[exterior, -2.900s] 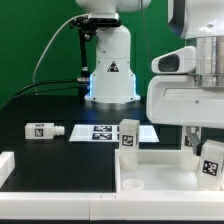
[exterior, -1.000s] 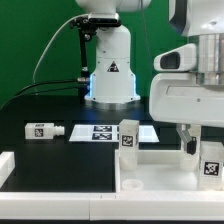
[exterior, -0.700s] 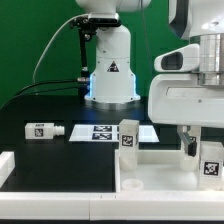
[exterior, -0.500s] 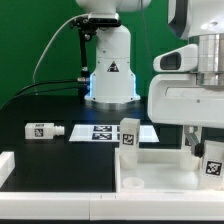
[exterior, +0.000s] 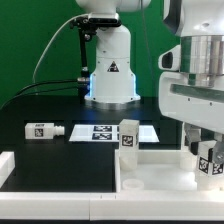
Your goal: Assemble square table
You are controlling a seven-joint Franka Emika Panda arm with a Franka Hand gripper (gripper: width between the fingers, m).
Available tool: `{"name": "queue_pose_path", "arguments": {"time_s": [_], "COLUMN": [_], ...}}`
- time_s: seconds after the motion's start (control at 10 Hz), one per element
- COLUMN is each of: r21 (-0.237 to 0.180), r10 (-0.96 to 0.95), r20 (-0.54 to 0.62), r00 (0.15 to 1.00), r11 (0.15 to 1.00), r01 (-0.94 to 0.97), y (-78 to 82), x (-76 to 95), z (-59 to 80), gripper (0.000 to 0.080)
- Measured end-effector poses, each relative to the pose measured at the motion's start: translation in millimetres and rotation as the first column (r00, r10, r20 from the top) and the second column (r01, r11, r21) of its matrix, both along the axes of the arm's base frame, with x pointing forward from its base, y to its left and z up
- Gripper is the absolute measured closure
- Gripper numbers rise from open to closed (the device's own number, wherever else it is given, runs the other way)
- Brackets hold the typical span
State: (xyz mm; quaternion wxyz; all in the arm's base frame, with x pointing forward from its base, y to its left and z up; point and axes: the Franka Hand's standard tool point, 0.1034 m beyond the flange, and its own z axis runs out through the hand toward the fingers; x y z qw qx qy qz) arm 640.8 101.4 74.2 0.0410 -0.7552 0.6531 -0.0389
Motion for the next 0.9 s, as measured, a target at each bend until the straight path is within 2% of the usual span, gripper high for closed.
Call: {"name": "queue_pose_path", "arguments": {"time_s": [0.2, 0.7, 0.8, 0.9], "r21": [0.076, 0.092, 0.125, 0.127], "r10": [-0.315, -0.534, -0.598, -0.590], "r20": [-0.022, -0.054, -0.039, -0.021], "r00": [0.949, 0.844, 0.801, 0.807], "r11": [0.946, 0.839, 0.792, 0.799], "r01": [0.316, 0.537, 0.598, 0.587], "y": [0.5, -0.4, 0.7, 1.0], "x": [-2.4, -4.2, -6.1, -6.3], "z": [-0.4, -1.2, -1.6, -0.6], "gripper": [0.0509, 0.0509, 0.0508, 0.0508]}}
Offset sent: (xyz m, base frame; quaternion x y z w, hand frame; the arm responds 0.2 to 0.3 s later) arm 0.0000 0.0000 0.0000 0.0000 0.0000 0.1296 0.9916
